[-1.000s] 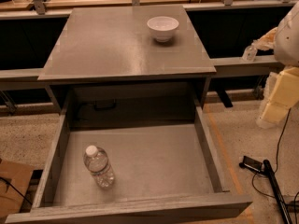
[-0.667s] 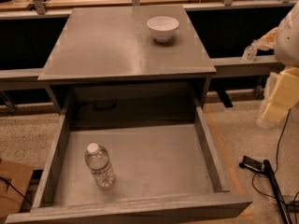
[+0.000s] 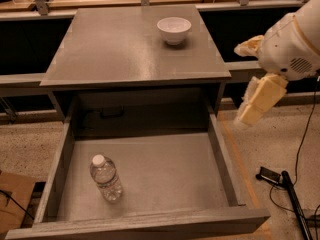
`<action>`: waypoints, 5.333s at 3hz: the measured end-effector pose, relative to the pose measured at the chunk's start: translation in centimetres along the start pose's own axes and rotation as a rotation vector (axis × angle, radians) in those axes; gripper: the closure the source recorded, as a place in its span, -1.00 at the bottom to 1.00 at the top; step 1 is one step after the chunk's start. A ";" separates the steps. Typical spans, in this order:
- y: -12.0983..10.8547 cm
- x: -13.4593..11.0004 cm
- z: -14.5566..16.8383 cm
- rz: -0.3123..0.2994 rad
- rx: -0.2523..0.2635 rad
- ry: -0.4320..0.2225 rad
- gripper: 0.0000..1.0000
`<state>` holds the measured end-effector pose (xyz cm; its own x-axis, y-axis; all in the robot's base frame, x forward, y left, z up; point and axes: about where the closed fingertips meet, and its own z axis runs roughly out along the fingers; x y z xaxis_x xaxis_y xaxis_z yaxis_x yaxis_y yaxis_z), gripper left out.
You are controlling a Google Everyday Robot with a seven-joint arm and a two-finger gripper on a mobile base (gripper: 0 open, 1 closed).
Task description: Pick water bottle from top drawer and place on counter
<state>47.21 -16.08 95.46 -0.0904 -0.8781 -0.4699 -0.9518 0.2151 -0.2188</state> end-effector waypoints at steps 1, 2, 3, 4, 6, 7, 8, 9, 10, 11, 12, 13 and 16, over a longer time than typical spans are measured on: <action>-1.3 -5.0 5.9 -0.018 -0.036 -0.201 -1.00; -1.5 -8.4 10.1 -0.002 -0.053 -0.274 -1.00; -2.0 -8.4 9.5 -0.013 -0.039 -0.265 -1.00; 1.1 -6.7 9.5 -0.011 -0.111 -0.234 -1.00; 8.7 -4.4 15.7 0.053 -0.245 -0.311 -1.00; 10.6 -4.9 22.5 0.134 -0.250 -0.412 -1.00; 10.6 -5.3 26.8 0.191 -0.234 -0.460 -1.00; 11.9 -5.6 31.5 0.292 -0.259 -0.492 -1.00; 12.4 -8.3 34.4 0.339 -0.291 -0.569 -1.00; 13.2 -11.5 36.1 0.367 -0.345 -0.662 -1.00; 12.6 -15.1 35.3 0.342 -0.352 -0.764 -1.00; 12.9 -17.5 34.1 0.304 -0.370 -0.827 -0.67; 12.0 -17.1 31.1 0.309 -0.354 -0.869 0.71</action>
Offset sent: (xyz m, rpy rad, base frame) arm 0.0739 0.1660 -0.0700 0.3475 0.0185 0.0616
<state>46.46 14.77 74.31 -0.2384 -0.1552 -0.9587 -0.9680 0.1176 0.2217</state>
